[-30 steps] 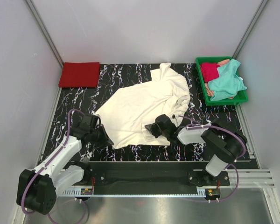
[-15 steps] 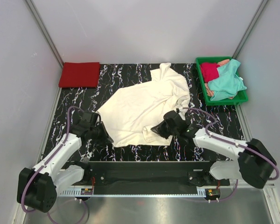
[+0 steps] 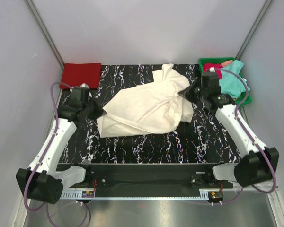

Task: Fold and stack the t-shirts
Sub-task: Flatten the tshirt out

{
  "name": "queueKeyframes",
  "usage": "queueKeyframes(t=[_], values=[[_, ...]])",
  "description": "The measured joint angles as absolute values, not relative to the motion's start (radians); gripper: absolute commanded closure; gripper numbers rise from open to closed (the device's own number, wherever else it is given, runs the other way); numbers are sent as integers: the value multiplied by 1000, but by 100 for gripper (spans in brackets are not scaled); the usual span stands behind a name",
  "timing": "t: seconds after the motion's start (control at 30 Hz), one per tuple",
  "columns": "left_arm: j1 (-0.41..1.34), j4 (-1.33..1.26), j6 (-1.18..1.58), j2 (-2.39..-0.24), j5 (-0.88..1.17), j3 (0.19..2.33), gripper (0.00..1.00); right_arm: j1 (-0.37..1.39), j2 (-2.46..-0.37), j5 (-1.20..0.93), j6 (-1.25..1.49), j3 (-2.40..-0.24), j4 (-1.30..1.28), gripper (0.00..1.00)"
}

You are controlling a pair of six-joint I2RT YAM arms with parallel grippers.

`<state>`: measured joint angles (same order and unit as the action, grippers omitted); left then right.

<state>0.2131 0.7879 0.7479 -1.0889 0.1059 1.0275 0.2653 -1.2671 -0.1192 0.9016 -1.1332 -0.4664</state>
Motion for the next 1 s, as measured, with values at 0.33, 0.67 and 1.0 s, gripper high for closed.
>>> queueKeyframes(t=[0.33, 0.67, 1.0], values=[[-86, 752, 749, -1415, 213, 1629, 100, 144, -1718, -263, 818, -1907, -420, 100], [-210, 707, 686, -1554, 405, 2210, 100, 133, -1816, -344, 814, -2344, -237, 100], [-233, 698, 695, -1497, 459, 2233, 100, 130, -1654, -379, 769, -2256, -178, 100]])
